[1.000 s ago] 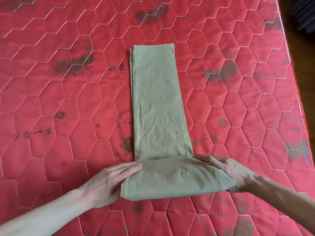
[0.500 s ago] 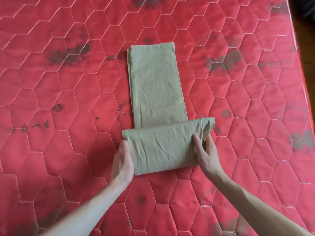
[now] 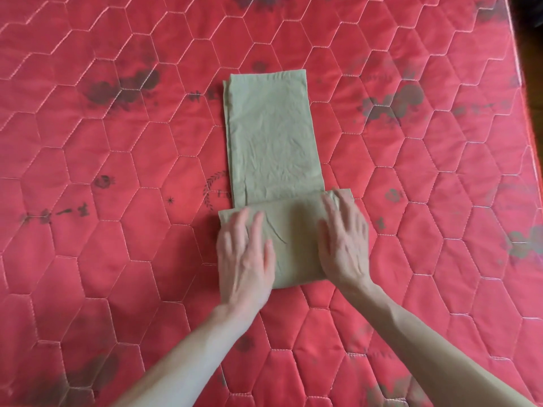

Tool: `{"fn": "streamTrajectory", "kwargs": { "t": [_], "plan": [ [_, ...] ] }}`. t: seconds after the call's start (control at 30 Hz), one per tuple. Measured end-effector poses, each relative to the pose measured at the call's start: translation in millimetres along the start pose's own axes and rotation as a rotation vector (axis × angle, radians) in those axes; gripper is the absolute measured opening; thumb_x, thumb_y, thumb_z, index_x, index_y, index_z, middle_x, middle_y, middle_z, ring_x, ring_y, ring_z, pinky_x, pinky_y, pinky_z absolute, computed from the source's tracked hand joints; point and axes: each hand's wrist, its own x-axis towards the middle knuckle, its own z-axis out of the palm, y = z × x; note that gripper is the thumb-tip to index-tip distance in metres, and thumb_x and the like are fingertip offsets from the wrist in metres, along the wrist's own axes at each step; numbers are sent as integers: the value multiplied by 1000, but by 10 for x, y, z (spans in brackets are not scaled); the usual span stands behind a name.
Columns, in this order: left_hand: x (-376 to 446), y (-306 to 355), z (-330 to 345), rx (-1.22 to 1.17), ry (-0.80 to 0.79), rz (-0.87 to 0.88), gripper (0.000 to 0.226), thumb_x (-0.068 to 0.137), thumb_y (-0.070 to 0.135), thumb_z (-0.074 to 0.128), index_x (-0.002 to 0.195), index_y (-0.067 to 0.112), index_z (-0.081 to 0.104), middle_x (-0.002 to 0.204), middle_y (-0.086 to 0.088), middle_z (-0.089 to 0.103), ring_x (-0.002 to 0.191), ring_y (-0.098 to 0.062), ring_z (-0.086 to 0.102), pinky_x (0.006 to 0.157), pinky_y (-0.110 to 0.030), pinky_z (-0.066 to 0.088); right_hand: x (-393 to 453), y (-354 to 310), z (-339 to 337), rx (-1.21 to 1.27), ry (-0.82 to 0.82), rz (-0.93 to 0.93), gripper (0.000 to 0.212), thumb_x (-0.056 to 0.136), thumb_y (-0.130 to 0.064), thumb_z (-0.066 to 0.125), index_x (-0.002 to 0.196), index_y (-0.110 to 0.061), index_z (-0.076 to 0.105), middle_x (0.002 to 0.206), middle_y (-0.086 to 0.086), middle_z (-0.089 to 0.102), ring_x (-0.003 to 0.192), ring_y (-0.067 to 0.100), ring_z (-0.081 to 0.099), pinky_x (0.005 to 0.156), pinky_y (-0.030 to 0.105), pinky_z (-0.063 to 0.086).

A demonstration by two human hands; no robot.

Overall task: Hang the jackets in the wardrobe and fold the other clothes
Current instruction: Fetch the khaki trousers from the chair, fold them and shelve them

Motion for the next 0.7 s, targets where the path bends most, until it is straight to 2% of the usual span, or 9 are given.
{"fn": "streamTrajectory", "kwargs": {
  "t": [0.03, 0.07, 0.13, 0.2, 0.27, 0.47, 0.57, 0.63, 0.7],
  "plan": [
    [-3, 22, 36, 37, -68, 76, 54, 103, 33, 47, 152, 11, 47, 162, -14, 37, 148, -36, 36, 119, -55, 31, 2, -8, 29, -17, -49, -64, 53, 104, -23, 52, 155, -14, 44, 166, 9, 34, 155, 27, 27, 124, 38, 22],
    [-1, 16, 85, 80, -132, 103, 57, 103, 38, 45, 155, 14, 45, 165, -12, 34, 153, -35, 29, 121, -58, 27, 8, 3, 75, -20, -98, -52, 57, 105, -33, 50, 158, -16, 40, 169, 6, 29, 159, 24, 20, 128, 41, 20],
    [26, -35, 162, 147, -217, 89, 66, 101, 48, 43, 160, 19, 37, 170, -9, 26, 159, -33, 17, 123, -62, 21, 34, 34, 141, 30, -180, 101, 70, 105, -50, 44, 165, -20, 24, 173, 0, 16, 161, 15, 6, 129, 44, 17],
    [60, -118, 224, 167, -247, 75, 73, 100, 56, 41, 164, 24, 28, 173, -7, 17, 161, -31, 7, 124, -63, 17, 48, 88, 203, 66, -200, 163, 78, 104, -54, 42, 167, -19, 12, 174, -2, 7, 160, 8, -5, 130, 42, 11],
    [111, -189, 254, 170, -288, 75, 77, 99, 61, 38, 166, 27, 20, 175, -4, 7, 161, -29, -1, 124, -63, 16, 68, 124, 248, 61, -208, 150, 81, 103, -54, 41, 167, -16, 8, 175, 0, 5, 160, 10, -7, 131, 39, 6],
    [308, -264, 143, 190, -455, 119, 85, 95, 75, 23, 166, 35, 0, 173, 0, -17, 158, -26, -22, 125, -65, 12, 220, 119, 204, 5, -230, 201, 87, 102, -60, 41, 166, -12, 8, 174, 5, 4, 161, 18, 0, 130, 32, 0],
    [276, -330, 30, 185, -422, 137, 90, 93, 77, 28, 167, 31, 5, 174, -4, -13, 159, -28, -16, 126, -61, 14, 246, 14, 150, 77, -183, 361, 85, 103, -52, 52, 165, -9, 13, 172, 11, 13, 158, 27, 12, 129, 35, 8],
    [169, -391, -13, 105, -367, 20, 98, 90, 77, 36, 167, 23, 9, 173, -13, -10, 160, -35, -10, 129, -54, 13, 269, -32, 109, 142, -156, 447, 82, 101, -47, 59, 163, -9, 22, 165, 13, 28, 150, 31, 25, 124, 36, 17],
    [46, -402, -29, -32, -389, -126, 109, 87, 79, 40, 166, 18, -4, 170, -25, -12, 159, -39, -6, 130, -48, 11, 299, -67, 44, 238, -118, 515, 73, 99, -42, 65, 159, -12, 34, 152, 12, 41, 138, 30, 38, 113, 32, 30]
  ]
}}
